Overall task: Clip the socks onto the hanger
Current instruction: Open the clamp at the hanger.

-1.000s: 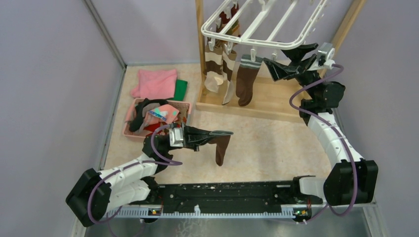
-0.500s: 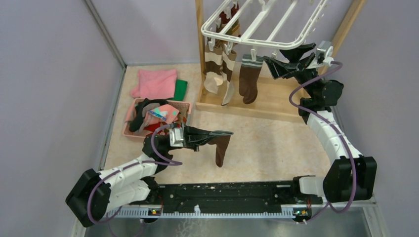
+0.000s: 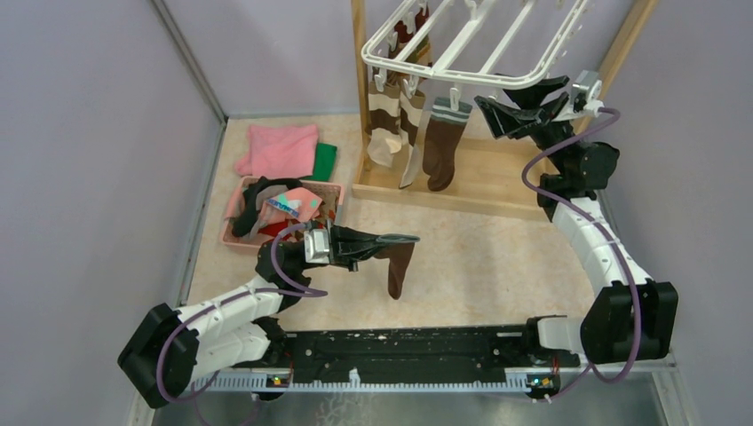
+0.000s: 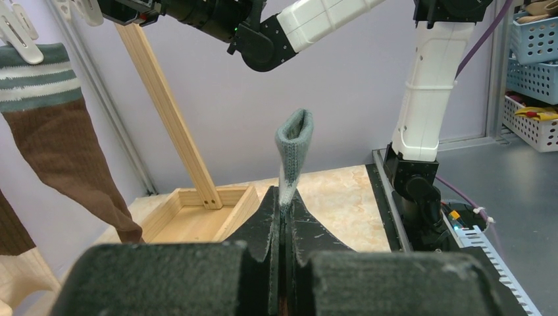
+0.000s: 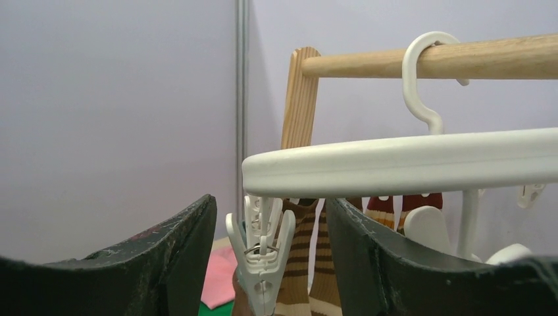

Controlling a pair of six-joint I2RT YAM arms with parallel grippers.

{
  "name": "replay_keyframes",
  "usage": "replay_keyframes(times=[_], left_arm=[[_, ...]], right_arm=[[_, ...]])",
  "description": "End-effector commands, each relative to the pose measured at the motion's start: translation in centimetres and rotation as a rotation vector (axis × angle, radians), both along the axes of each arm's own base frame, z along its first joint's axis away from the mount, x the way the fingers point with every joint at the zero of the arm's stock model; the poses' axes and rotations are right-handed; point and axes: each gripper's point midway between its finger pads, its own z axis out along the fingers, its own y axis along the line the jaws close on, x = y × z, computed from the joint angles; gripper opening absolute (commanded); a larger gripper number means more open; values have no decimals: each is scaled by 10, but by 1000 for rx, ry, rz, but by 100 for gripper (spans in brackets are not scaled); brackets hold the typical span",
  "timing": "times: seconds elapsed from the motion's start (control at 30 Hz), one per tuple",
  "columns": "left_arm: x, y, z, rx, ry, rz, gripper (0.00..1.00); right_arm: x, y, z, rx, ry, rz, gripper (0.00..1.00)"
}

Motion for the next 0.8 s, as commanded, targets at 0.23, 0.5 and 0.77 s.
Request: replay_keyframes(times=[0.23,0.5,0.77], left_arm=[[-7,4,24,-47,-87,-8,0],[-6,3,24,-46,-87,-9,0],[13,-11,44,-61,-33,-11,0]], right_arm=[[-9,-4,28,26,-59,-8,61],[-11,-3,30,17,-63,2,36],[-17,0,32,34,-50,45,6]])
